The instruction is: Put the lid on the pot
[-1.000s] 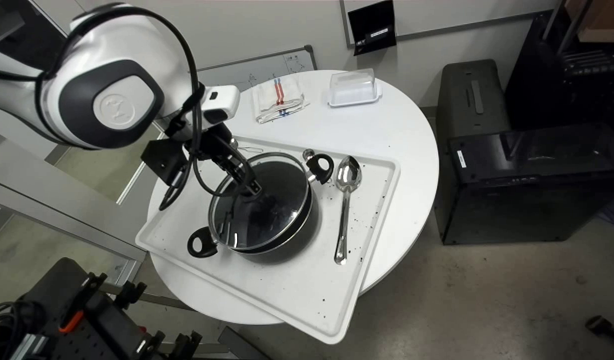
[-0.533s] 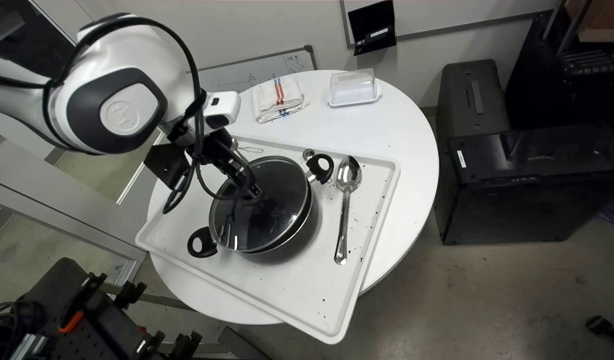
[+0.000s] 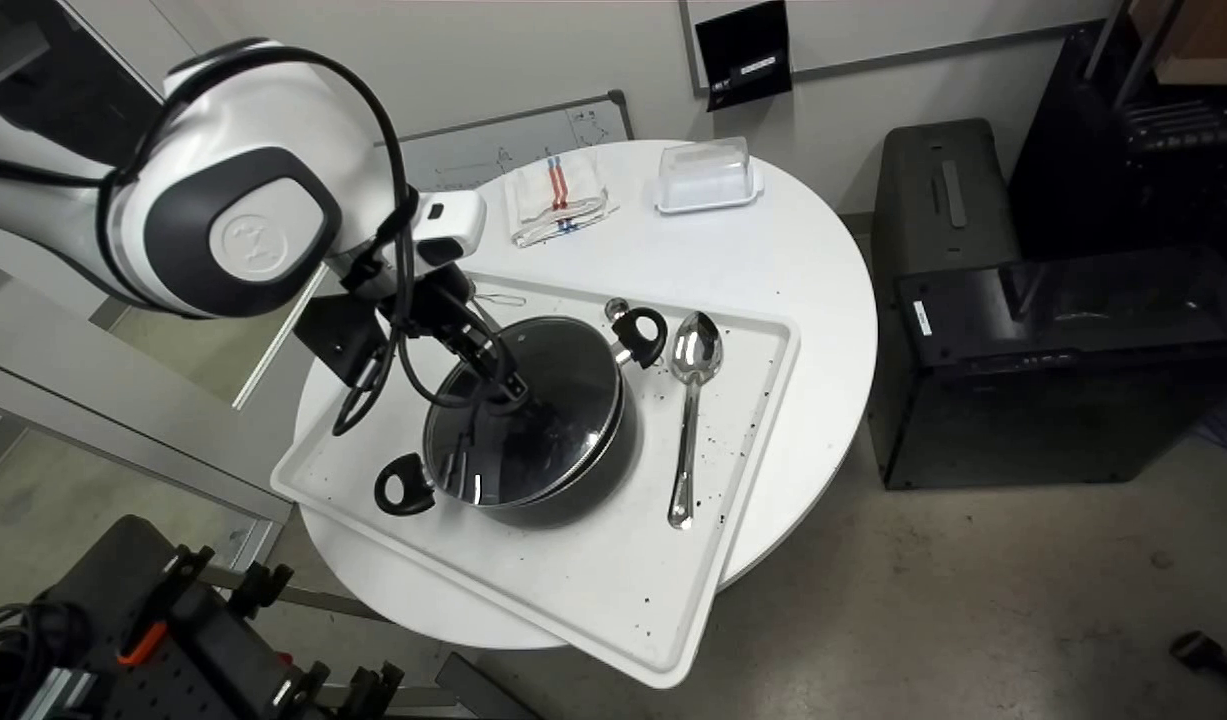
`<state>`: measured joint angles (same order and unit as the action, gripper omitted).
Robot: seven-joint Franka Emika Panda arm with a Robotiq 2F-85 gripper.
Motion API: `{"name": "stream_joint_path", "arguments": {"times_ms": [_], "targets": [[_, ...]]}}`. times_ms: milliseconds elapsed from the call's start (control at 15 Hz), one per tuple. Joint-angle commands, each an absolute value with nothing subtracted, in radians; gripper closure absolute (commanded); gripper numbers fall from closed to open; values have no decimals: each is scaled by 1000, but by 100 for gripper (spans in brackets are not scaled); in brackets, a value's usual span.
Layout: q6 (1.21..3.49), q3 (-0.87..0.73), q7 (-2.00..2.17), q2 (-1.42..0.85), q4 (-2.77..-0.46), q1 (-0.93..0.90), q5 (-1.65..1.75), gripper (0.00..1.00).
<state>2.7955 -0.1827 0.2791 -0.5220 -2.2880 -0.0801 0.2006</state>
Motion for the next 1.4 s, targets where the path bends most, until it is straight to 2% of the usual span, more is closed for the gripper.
{"name": "stream_joint_path", "arguments": {"times_ms": [0, 1333], "targets": [[2817, -198, 276, -524, -2281, -95, 184, 75], [2893, -192, 253, -524, -2334, -102, 175, 75]]}}
